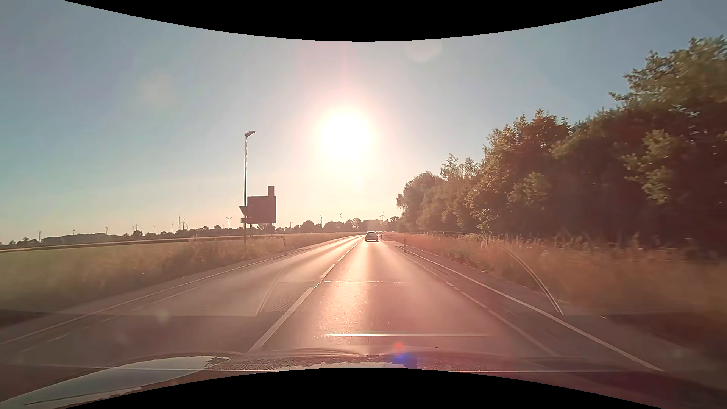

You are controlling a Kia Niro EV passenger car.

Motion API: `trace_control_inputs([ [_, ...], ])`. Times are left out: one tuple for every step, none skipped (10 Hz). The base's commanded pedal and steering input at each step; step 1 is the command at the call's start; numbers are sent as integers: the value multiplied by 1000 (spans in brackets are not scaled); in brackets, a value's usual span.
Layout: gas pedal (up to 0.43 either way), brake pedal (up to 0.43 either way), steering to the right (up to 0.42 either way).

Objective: Follow the waypoints while adhering to traffic rules and regulations

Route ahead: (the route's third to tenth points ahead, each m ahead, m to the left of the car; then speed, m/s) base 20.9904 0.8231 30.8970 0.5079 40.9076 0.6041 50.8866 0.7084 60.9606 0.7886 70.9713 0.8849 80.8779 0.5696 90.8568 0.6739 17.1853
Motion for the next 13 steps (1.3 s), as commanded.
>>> trace_control_inputs([
  [268,0,-5],
  [268,0,-5],
  [268,0,-5],
  [268,0,-5],
  [268,0,-5],
  [268,0,-5],
  [268,0,-5],
  [268,0,-5],
  [260,0,-4],
  [260,0,-3],
  [260,0,0],
  [260,0,1],
  [260,0,0],
])
